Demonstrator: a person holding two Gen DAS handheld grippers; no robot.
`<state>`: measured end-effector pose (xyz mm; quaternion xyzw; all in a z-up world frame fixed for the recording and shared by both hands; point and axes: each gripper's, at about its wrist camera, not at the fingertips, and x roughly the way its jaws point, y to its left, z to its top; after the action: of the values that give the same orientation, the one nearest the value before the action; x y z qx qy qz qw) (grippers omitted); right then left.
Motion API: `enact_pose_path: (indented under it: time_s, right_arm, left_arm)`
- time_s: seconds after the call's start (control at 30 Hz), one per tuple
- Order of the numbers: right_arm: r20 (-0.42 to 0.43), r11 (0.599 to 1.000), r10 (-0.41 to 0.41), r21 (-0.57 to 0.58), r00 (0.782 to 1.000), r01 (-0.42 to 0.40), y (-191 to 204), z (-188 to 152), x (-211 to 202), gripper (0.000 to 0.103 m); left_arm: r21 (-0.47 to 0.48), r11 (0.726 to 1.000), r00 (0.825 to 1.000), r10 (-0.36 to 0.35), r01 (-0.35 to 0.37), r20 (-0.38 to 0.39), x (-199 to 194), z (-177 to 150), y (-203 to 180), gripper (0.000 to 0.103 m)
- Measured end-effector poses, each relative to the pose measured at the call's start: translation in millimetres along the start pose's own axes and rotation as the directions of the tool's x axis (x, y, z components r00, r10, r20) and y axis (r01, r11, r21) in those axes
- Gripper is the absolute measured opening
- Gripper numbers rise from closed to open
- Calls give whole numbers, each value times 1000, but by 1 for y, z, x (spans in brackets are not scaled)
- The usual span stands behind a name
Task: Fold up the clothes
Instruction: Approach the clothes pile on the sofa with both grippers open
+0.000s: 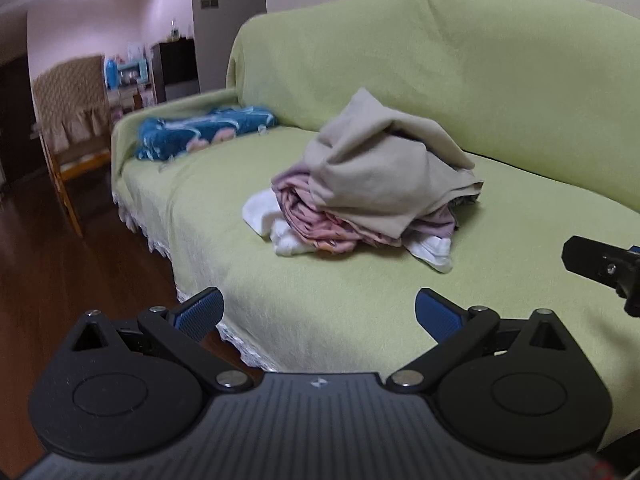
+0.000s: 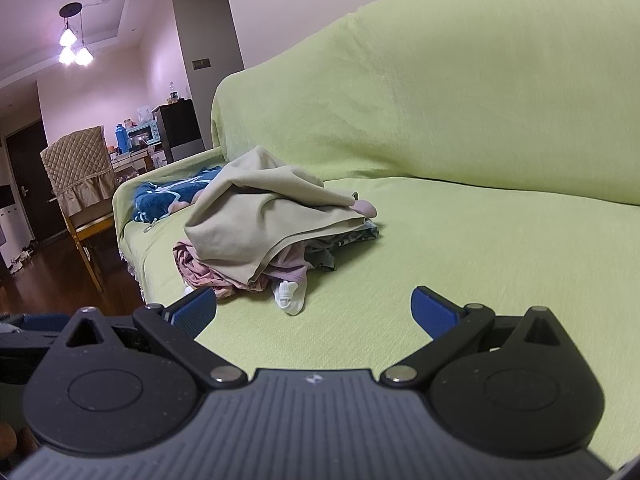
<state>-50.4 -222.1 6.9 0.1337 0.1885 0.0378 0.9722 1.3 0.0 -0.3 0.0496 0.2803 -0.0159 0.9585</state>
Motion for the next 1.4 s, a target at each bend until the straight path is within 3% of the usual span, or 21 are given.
enact_pose_path:
  time_s: [0.2,0.5,0.97,1.4]
  right_arm:
    - [0,1000,3,13,1000,-3,-1,0,0,103]
    - [-7,1000,1,4,1000,-1,1,-1,2,103]
    - [-21,1000,4,14,1000,-3,-1,-2,3,103]
    - [-14,1000,2,21,1000,-1,-6,-3,0,103]
  left_arm:
    - [28,999,995,26,-23,-93,10,-4,-2,102]
    - [77,997,994,-2,10,-106,8,-8,-4,102]
    - [-29,999,993,-49,46,-103,15,-7,7,102]
    - [4,1000,993,-10,11,-118,19,-8,4,102]
